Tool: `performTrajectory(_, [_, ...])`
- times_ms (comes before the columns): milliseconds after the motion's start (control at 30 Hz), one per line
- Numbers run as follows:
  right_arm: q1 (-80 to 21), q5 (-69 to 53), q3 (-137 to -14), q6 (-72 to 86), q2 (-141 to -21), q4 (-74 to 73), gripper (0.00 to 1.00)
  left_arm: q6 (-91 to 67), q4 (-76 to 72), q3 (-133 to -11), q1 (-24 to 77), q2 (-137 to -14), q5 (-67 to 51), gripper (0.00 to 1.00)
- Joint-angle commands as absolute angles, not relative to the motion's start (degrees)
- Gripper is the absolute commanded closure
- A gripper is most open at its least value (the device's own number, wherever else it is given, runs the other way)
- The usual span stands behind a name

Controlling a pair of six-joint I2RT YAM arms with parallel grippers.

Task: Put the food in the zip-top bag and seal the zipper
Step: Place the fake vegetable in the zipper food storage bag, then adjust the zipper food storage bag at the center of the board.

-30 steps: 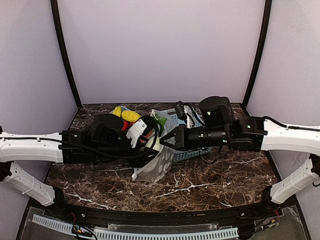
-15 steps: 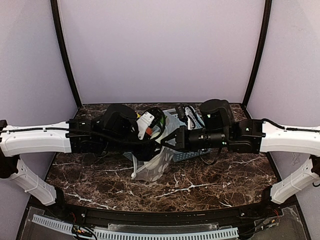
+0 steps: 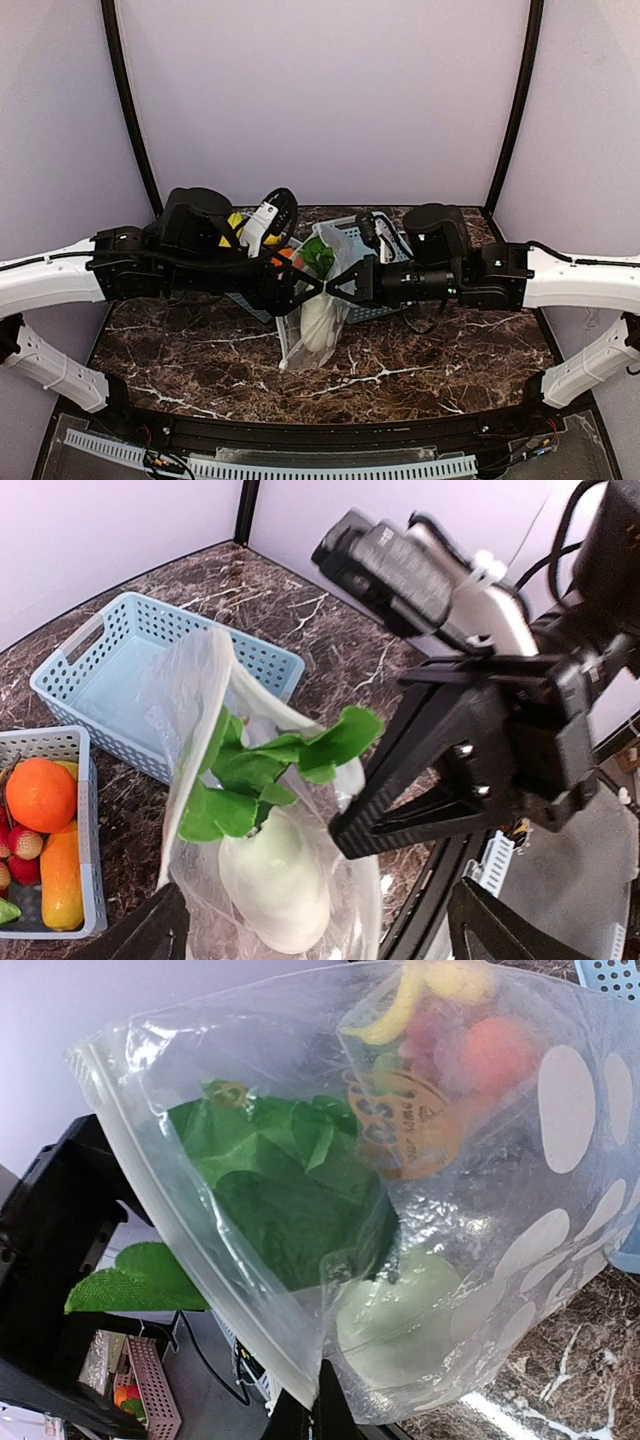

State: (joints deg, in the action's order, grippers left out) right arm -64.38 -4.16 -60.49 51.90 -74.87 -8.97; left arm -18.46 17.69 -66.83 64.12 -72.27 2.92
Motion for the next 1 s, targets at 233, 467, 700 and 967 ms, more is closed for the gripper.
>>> performTrajectory(233, [-64.1,-2.7,-60.2,52.6,-74.8,-7.9,1.0,-30.0,25.3,-64.4,61.3,-60.6,4.5,0.11])
performTrajectory(467, [-64.0,-2.9,-60.2,52.6,-74.9,-7.8,1.0,-38.8,21.0,-56.0,60.4,-60.7,1.0,0.16])
performTrajectory(700, [-64.1,-2.7,-60.0,52.7,-74.8,-7.8,1.0,-42.2,17.1,-52.3,60.3,-62.8,-2.8,0.36])
performTrajectory(967, [-64.0,-2.1,-60.4,52.3,-75.0,-8.4,1.0,-39.9,13.7,-55.6,60.1,-66.0,-5.7,0.82])
